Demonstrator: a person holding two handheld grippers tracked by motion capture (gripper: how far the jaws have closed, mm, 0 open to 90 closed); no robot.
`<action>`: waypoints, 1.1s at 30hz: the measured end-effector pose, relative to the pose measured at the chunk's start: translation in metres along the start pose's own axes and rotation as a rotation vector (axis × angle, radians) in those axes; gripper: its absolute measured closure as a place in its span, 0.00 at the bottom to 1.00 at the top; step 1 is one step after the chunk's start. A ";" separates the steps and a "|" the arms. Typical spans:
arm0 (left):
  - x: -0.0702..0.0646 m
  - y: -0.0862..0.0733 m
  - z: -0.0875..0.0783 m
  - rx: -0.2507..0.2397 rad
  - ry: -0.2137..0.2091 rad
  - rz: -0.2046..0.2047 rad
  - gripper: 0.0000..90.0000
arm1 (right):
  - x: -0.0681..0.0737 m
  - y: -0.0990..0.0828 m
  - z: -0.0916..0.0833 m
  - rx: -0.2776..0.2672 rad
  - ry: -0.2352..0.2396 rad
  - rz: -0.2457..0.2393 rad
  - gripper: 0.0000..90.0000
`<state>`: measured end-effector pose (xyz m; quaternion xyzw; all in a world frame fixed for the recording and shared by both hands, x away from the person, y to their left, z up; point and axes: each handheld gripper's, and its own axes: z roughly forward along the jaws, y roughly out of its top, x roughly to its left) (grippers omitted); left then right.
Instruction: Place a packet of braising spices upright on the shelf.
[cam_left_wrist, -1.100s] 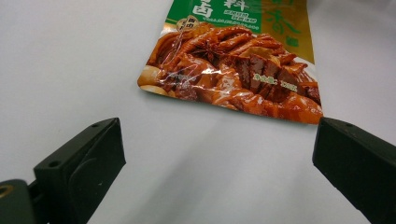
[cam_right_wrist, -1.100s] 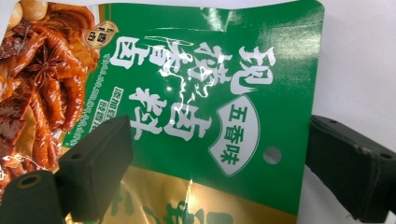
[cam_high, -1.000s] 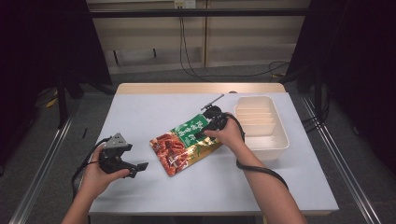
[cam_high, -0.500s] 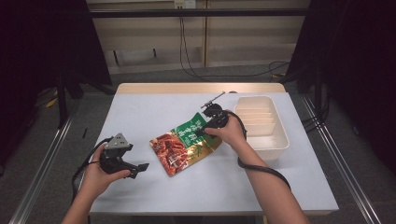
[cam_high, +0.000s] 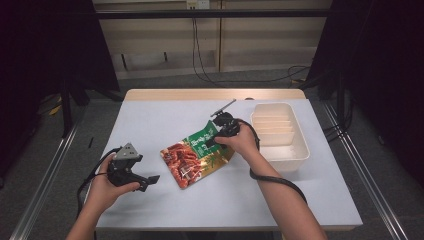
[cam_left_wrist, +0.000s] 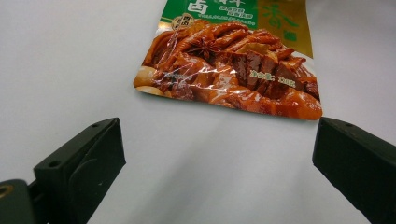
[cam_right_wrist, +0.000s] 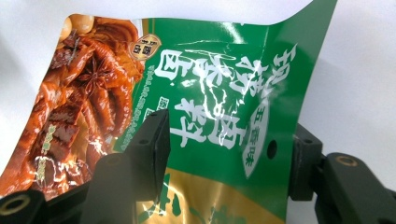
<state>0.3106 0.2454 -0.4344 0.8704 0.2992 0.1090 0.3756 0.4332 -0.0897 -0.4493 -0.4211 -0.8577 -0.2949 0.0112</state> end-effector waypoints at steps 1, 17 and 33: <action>0.000 0.000 0.001 -0.011 0.001 -0.001 0.02 | -0.001 0.000 0.003 0.006 0.003 0.002 0.50; 0.001 -0.002 0.002 -0.002 0.005 -0.012 0.02 | -0.002 0.003 0.013 0.099 -0.015 0.021 0.77; 0.002 -0.001 0.000 0.000 0.015 -0.008 0.02 | 0.000 0.012 -0.009 0.125 0.002 0.089 1.00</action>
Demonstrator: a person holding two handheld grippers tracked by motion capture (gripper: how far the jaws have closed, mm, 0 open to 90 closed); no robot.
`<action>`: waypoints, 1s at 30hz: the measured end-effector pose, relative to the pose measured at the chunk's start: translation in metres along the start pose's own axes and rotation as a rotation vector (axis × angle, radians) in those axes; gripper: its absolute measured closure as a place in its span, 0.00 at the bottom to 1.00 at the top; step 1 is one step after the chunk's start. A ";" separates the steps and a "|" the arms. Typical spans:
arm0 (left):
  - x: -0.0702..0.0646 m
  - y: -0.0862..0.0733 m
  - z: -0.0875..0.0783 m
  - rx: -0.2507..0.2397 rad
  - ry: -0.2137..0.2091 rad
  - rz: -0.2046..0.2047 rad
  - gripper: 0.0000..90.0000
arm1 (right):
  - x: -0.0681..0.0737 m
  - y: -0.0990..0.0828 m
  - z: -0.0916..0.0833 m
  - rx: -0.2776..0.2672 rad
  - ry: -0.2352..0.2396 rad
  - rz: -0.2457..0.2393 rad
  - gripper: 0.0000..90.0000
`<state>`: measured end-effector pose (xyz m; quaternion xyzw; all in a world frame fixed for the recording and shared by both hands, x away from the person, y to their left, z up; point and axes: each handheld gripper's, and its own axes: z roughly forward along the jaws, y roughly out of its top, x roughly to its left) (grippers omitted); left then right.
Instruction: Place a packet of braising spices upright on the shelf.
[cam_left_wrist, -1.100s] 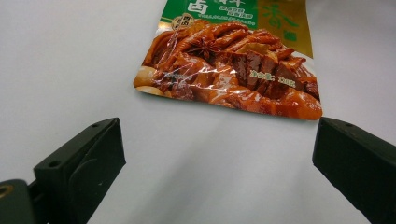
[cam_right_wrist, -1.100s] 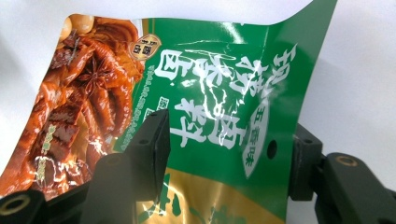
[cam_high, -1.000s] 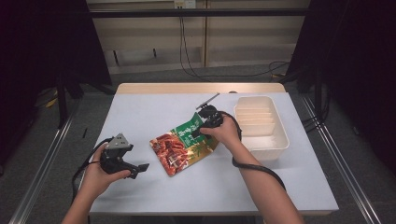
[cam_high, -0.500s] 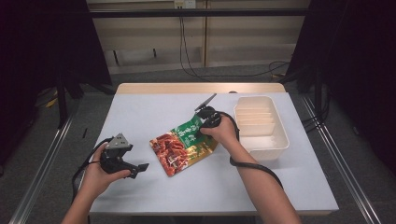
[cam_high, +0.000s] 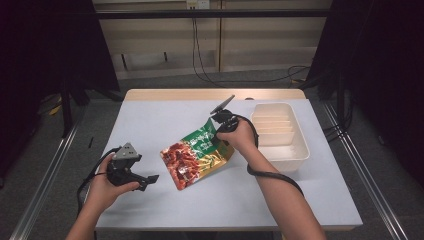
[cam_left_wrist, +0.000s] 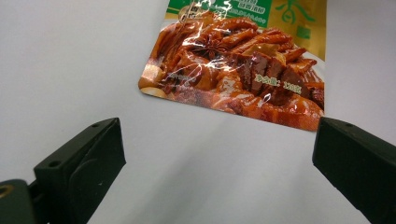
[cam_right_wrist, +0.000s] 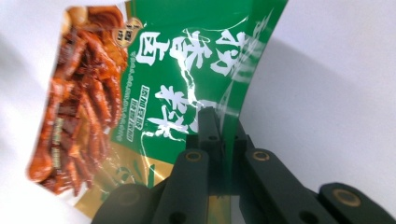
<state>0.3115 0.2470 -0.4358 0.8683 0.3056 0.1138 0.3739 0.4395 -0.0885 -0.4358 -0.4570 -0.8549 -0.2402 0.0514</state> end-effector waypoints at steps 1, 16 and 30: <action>0.000 0.000 0.000 0.001 0.001 -0.002 0.02 | 0.000 0.000 0.000 0.000 0.000 0.000 1.00; 0.000 0.000 -0.001 -0.018 -0.012 -0.011 0.03 | 0.021 0.020 -0.037 0.034 -0.002 -0.005 1.00; 0.001 0.000 0.000 -0.001 -0.028 -0.013 0.03 | 0.046 0.044 -0.079 0.095 -0.036 -0.065 1.00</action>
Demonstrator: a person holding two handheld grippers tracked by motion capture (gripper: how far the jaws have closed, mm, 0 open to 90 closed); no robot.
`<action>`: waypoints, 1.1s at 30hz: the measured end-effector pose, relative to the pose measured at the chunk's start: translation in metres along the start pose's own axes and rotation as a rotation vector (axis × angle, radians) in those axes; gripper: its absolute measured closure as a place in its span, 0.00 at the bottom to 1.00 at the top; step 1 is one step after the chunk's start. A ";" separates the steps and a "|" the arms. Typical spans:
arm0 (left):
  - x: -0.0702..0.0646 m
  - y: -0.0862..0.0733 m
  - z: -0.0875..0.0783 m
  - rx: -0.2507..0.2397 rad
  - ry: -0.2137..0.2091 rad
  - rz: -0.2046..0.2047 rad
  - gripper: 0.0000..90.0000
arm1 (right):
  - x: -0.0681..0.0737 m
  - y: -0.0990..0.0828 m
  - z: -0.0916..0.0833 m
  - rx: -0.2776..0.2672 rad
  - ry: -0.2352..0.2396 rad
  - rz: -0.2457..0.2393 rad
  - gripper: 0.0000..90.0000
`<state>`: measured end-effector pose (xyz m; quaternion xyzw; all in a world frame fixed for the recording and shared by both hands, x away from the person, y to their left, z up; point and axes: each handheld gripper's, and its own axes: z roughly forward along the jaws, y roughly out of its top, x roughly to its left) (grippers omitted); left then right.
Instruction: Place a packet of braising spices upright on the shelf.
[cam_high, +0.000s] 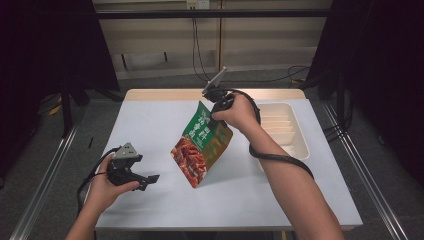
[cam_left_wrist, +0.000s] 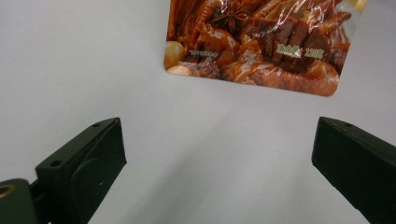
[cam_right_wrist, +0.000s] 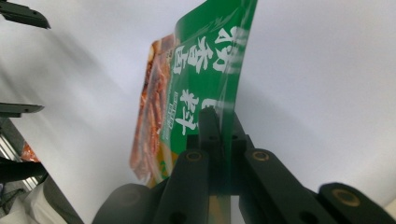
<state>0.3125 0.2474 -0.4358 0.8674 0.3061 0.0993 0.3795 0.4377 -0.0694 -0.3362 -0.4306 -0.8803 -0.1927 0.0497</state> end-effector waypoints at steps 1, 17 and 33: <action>0.000 0.000 0.000 0.000 0.000 0.000 0.03 | 0.000 0.000 0.000 0.000 0.000 0.000 1.00; 0.000 0.000 -0.001 -0.015 -0.004 -0.014 0.03 | 0.025 0.017 -0.037 0.064 -0.029 -0.081 1.00; -0.001 0.001 0.000 -0.012 0.001 -0.010 0.03 | 0.028 0.014 -0.071 0.156 -0.084 -0.149 1.00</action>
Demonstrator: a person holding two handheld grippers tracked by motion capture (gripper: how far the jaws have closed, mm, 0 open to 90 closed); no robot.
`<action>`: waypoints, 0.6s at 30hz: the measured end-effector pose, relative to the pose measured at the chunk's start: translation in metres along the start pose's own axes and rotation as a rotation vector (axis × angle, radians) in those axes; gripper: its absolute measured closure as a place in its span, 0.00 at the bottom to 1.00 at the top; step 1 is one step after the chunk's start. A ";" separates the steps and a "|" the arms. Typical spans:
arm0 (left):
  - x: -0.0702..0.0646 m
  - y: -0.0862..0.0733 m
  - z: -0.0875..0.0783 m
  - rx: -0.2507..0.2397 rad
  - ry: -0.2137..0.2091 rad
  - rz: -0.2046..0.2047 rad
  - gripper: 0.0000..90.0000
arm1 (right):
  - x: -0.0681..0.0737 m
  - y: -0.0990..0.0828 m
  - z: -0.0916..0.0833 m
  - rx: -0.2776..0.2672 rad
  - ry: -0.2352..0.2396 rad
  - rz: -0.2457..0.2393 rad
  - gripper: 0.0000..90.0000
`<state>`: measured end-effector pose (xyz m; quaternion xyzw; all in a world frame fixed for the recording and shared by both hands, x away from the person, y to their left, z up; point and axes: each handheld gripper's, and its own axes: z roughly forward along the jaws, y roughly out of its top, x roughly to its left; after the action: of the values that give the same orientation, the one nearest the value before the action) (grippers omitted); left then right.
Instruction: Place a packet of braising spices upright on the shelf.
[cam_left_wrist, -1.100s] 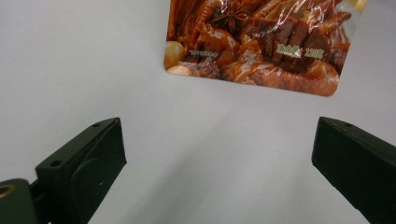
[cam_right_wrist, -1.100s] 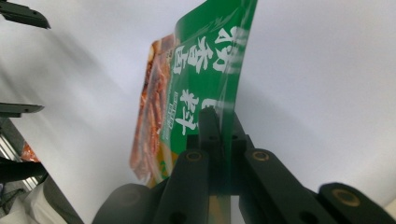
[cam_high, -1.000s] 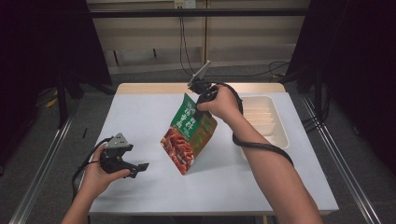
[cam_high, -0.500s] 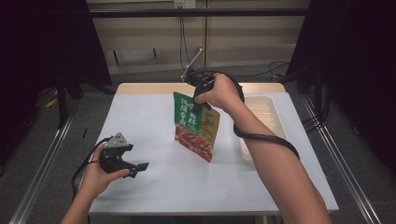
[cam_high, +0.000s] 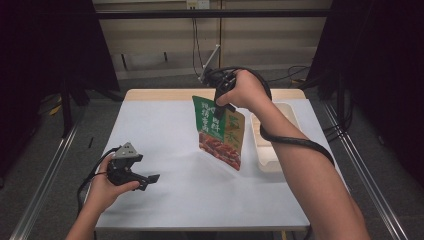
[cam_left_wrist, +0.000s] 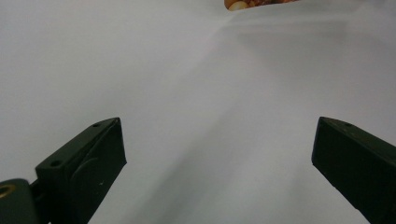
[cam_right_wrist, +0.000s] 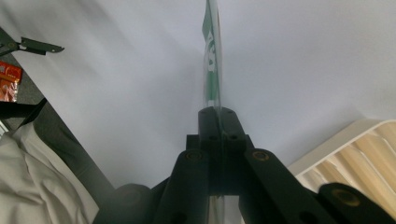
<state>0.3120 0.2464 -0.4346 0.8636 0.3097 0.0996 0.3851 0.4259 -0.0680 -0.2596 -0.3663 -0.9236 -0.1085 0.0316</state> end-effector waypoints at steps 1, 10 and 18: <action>0.000 0.000 0.000 0.000 0.000 0.000 0.03 | 0.000 0.000 -0.002 0.001 -0.001 -0.003 1.00; 0.000 0.000 0.000 -0.005 0.000 -0.006 0.03 | -0.004 -0.005 -0.015 0.013 -0.027 -0.034 1.00; 0.000 0.000 0.000 -0.004 -0.003 -0.006 0.03 | -0.010 -0.010 -0.031 0.001 -0.049 -0.060 1.00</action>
<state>0.3118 0.2463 -0.4341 0.8621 0.3115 0.0980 0.3874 0.4254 -0.0891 -0.2322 -0.3410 -0.9347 -0.0999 0.0058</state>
